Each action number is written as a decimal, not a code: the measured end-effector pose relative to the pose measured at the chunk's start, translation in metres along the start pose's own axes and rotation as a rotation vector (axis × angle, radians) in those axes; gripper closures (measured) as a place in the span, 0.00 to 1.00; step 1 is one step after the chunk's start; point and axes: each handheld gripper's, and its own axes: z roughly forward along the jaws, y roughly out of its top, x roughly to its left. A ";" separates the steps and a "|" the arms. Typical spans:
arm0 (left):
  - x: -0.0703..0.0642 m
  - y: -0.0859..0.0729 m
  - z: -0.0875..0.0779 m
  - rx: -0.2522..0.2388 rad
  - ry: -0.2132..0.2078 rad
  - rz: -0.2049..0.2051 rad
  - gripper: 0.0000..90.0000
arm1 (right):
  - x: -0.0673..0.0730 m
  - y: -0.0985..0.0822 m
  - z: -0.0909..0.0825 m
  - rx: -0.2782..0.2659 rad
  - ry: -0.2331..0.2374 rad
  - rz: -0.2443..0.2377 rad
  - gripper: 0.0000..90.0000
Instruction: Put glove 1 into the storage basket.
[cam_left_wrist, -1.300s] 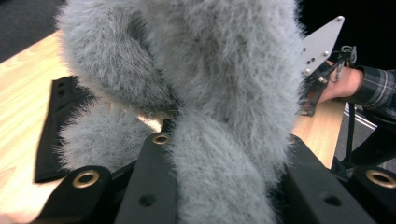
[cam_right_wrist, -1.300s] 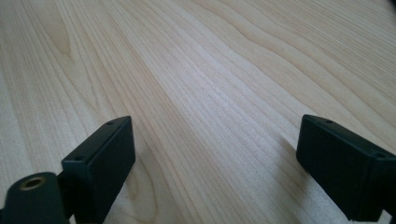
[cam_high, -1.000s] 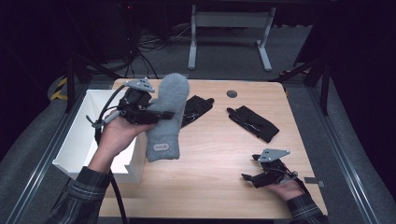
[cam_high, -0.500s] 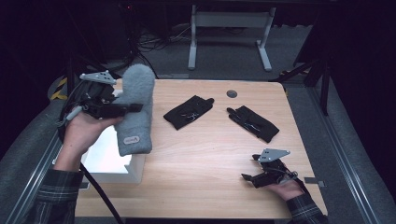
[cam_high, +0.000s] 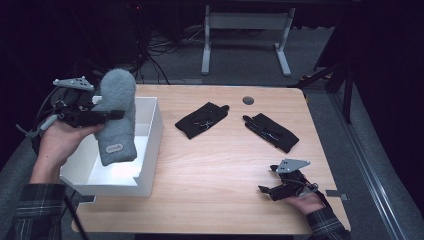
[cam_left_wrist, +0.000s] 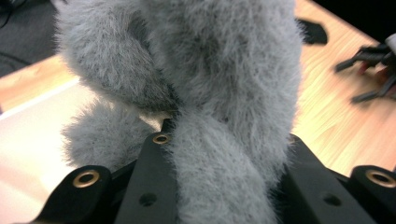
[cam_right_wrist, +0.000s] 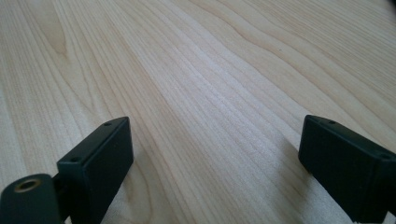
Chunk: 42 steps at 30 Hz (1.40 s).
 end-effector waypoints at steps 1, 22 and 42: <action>0.002 -0.004 0.001 0.003 -0.002 -0.002 0.83 | 0.000 0.000 0.000 0.000 -0.001 0.001 0.12; 0.027 -0.066 0.069 0.124 -0.065 -0.099 0.82 | 0.000 0.000 0.000 0.001 -0.004 0.006 0.12; 0.047 -0.089 0.127 0.268 0.022 -0.211 0.67 | 0.000 0.000 0.000 0.002 -0.005 0.007 0.12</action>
